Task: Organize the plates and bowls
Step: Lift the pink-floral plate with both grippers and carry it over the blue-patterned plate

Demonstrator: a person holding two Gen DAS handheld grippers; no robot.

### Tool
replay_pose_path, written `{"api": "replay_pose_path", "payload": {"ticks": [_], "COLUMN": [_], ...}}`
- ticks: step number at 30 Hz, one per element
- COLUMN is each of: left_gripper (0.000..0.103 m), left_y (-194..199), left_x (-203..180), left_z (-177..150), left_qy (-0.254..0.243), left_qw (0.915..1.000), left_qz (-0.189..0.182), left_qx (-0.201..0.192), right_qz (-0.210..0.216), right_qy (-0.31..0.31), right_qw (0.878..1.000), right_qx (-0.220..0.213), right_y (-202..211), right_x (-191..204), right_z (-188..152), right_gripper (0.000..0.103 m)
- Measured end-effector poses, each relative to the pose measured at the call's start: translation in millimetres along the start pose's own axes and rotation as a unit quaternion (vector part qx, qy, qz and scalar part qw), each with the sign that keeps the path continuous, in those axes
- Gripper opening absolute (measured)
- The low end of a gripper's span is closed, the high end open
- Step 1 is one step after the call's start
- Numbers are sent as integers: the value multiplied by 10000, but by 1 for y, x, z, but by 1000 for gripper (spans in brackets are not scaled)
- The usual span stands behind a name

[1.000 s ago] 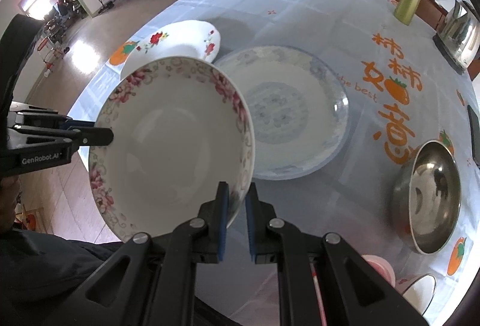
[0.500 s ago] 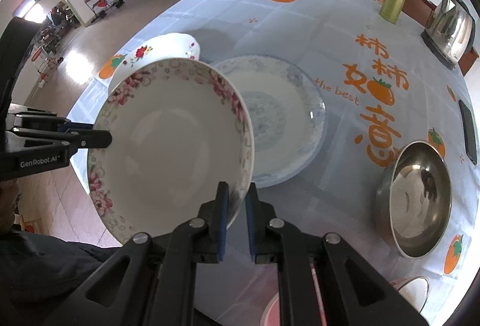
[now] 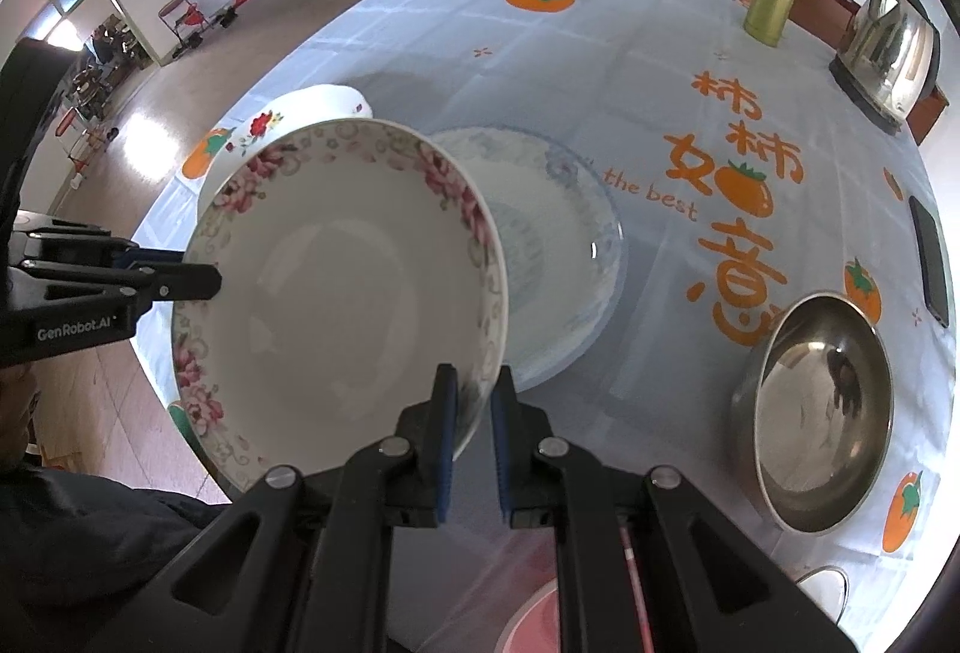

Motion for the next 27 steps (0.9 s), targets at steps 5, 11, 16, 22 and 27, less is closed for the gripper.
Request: {"api": "replay_pose_path", "payload": {"ticks": [5, 11, 16, 22, 27], "left_gripper": [14, 14, 14, 14, 14], "left_y": [0, 0, -1, -2, -2], "left_x": [-2, -5, -7, -10, -14], "left_z": [5, 11, 16, 22, 26], "left_qy": [-37, -106, -167, -216, -288], "left_qw": [10000, 9999, 9998, 9997, 9995], "left_qz": [2, 8, 6, 0, 2], "left_qx": [-16, -49, -58, -76, -108], "right_qz": [-11, -39, -73, -136, -194], "right_qy": [-35, -81, -129, -177, -237], "right_qw": [10000, 10000, 9999, 9997, 9995], "right_qx": [-5, -34, -42, -46, -52], "right_y": [-1, -1, 0, 0, 0], "right_x": [-3, -7, -11, -14, -20], "right_z": [3, 6, 8, 11, 14], "right_gripper": [11, 11, 11, 11, 11]}}
Point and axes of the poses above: each gripper's, at about its wrist camera, not at the fingertips, and y roughly against the way its jaws point, x to its left, z to its top, the point moved 3 cm from there along -y, roughly the way its jaws point, and after that the axes turned 7 degrees about -z, right-handed, at the moved point
